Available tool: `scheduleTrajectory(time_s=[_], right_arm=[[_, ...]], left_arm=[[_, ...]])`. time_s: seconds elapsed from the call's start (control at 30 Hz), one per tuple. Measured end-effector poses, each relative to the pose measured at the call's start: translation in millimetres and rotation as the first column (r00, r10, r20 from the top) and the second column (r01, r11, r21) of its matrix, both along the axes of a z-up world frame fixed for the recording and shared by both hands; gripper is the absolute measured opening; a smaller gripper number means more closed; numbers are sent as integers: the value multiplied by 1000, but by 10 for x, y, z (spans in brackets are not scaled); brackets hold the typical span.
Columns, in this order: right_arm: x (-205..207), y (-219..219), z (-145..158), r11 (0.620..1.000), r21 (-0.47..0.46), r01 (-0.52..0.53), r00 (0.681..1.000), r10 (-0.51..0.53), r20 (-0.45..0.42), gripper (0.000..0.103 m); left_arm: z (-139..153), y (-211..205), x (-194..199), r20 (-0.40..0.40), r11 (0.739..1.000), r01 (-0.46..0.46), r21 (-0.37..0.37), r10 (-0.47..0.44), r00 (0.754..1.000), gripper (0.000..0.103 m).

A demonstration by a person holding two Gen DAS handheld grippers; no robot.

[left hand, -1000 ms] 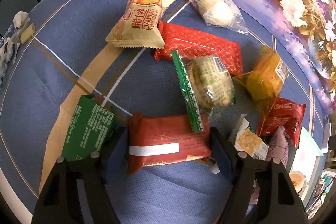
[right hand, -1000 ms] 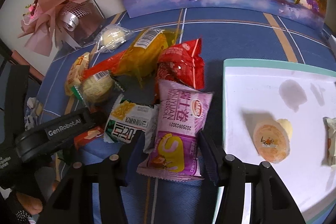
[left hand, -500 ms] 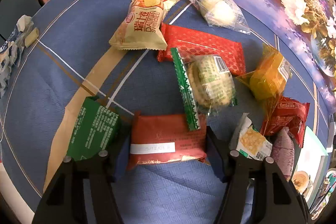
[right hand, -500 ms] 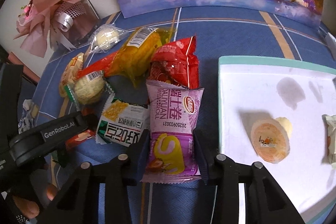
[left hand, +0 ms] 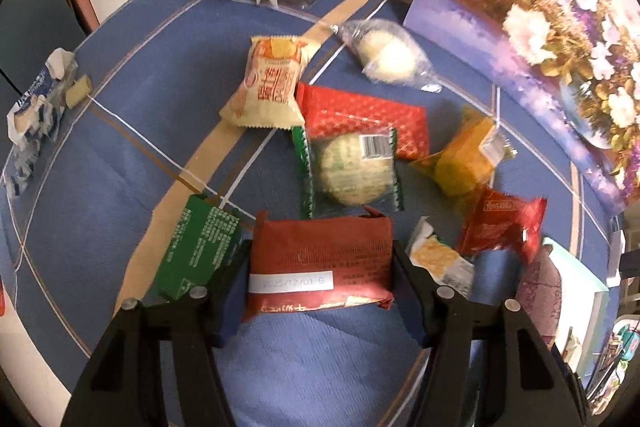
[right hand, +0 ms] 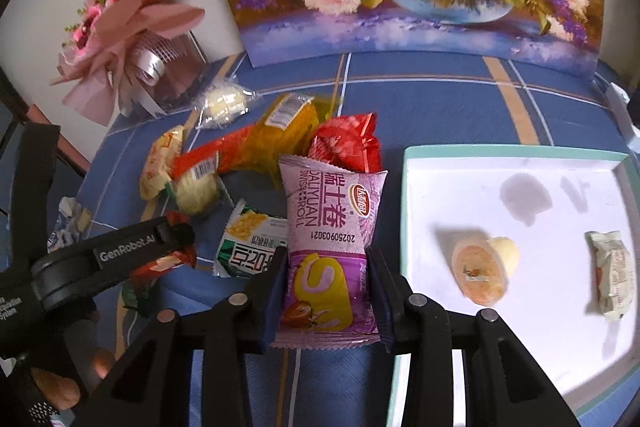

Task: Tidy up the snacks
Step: 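Carry the red packet and pink-purple bag into the white tray while both tools open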

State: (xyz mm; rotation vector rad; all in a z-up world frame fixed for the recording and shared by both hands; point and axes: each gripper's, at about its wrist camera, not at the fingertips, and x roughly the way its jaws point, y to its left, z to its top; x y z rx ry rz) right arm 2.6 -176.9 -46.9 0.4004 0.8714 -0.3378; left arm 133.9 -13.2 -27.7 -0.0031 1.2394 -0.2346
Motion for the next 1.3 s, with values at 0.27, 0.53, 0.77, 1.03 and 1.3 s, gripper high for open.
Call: scheduleTrajectory(time_s=[0.27,0.53,0.77,1.03,1.3], right_arm=[[-235,-109,140,999,12,41,999,-41,21,41],[-590,-547,194,984,-36,177,984,-177,6,41],[-998,-1028,197,946,-40,322,946,-323,-26,41],[-1295,-1225,300,923,-45,381,924,-382,-19,41],[-1520,-1252,302,914,-29,405,913,-406,-42,41]], left_arm=[[281,-12,-240,57,1000,23,-16,-22,998,65],[294,-374,-432,77,992,123,-14,-122,990,65],[307,-833,-774,59,962,267,-56,-264,963,65],[396,-1401,-1342,86,889,457,4,-456,886,66],[243,-1650,-1669,37,840,541,33,-542,840,66]])
